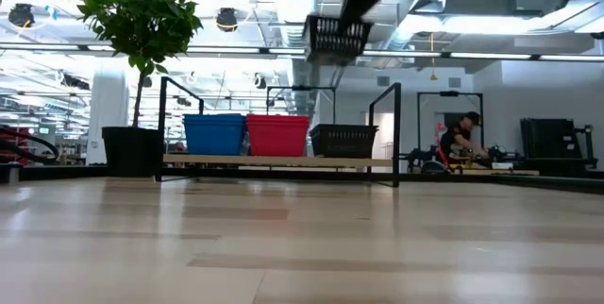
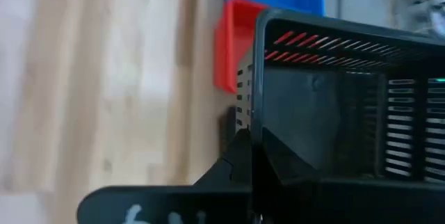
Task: Stack baskets on shelf by color
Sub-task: Stack the black bin on the black bin on the shelf
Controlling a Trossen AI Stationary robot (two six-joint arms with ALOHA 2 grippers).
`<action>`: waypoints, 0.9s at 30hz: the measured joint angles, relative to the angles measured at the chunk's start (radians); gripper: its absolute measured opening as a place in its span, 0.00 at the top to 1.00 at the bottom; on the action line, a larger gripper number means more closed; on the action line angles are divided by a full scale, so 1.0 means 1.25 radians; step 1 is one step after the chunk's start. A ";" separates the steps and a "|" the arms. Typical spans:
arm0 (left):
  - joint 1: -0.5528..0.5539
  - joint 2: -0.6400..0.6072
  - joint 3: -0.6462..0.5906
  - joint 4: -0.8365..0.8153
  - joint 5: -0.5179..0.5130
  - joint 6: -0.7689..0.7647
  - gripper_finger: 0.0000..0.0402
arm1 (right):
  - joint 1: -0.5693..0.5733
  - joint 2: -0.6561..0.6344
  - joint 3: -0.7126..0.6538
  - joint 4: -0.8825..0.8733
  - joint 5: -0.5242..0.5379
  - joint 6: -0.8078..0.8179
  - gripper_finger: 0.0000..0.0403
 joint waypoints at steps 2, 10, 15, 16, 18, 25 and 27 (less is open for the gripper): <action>0.000 0.000 0.000 0.000 -0.013 0.000 0.58 | -0.069 0.015 -0.001 0.016 -0.045 -0.074 0.97; 0.000 0.000 0.000 -0.006 -0.019 -0.001 0.58 | -0.275 0.110 -0.001 0.059 -0.213 -0.196 0.97; 0.000 0.000 0.000 -0.012 -0.019 -0.001 0.58 | -0.330 0.146 -0.002 0.054 -0.281 -0.199 0.97; 0.000 0.000 0.000 -0.012 -0.020 -0.001 0.58 | -0.332 0.148 -0.001 0.054 -0.283 -0.199 0.97; 0.000 0.000 0.000 -0.012 -0.025 -0.001 0.58 | -0.335 0.150 -0.001 0.048 -0.300 -0.200 0.96; 0.000 0.000 0.000 -0.012 -0.024 -0.001 0.58 | -0.326 0.150 -0.001 0.053 -0.317 -0.218 0.96; 0.000 0.000 0.000 -0.012 -0.024 -0.001 0.58 | -0.327 0.150 -0.001 0.048 -0.316 -0.218 0.95</action>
